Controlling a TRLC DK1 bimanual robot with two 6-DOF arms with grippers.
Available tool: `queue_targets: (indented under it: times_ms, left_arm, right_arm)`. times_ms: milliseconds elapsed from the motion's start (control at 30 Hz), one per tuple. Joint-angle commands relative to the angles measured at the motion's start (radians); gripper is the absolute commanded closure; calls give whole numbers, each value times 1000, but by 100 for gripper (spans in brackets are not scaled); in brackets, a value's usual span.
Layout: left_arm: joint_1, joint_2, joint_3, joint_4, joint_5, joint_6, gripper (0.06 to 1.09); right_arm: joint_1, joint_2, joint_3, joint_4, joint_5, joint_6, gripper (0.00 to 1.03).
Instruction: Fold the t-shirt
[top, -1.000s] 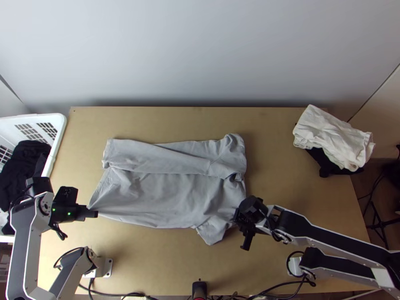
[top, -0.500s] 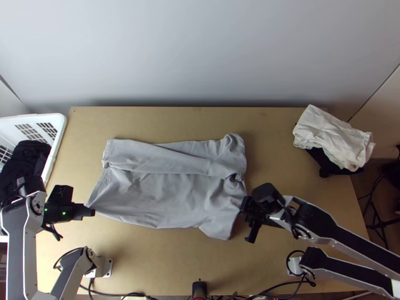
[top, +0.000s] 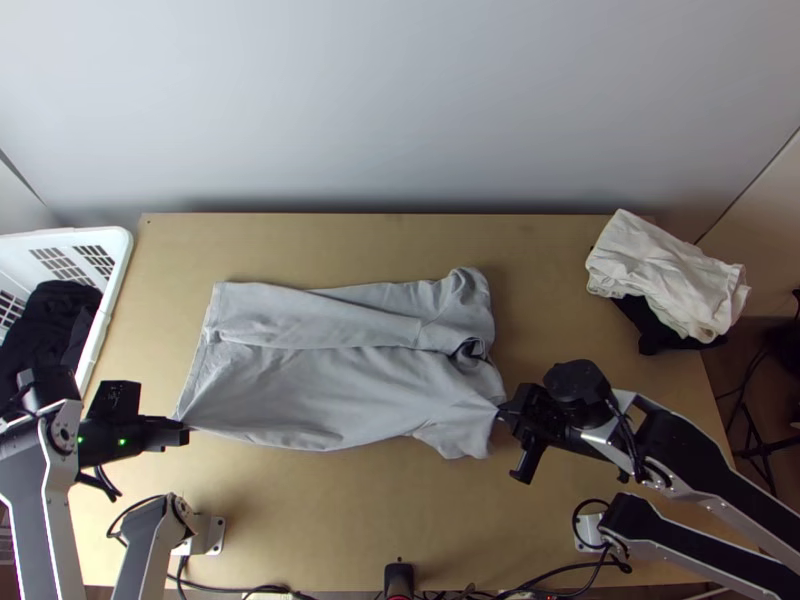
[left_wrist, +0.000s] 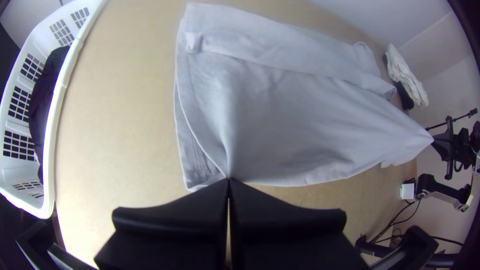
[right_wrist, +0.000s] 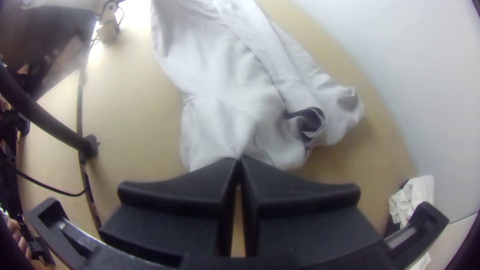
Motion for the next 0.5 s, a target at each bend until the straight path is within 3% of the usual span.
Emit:
queue_targets:
  times_ms: [0, 267, 467]
  left_arm:
    - [-7, -107, 9, -13, 24, -53, 105]
    - [-24, -111, 10, 86, 41, -117, 105]
    - [-67, 33, 21, 239, 41, -127, 105]
  right_arm:
    - [-43, -25, 15, 16, -15, 12, 100]
    - [-152, 32, 6, 143, -98, 94, 100]
    - [-230, 138, 95, 163, -119, 117, 100]
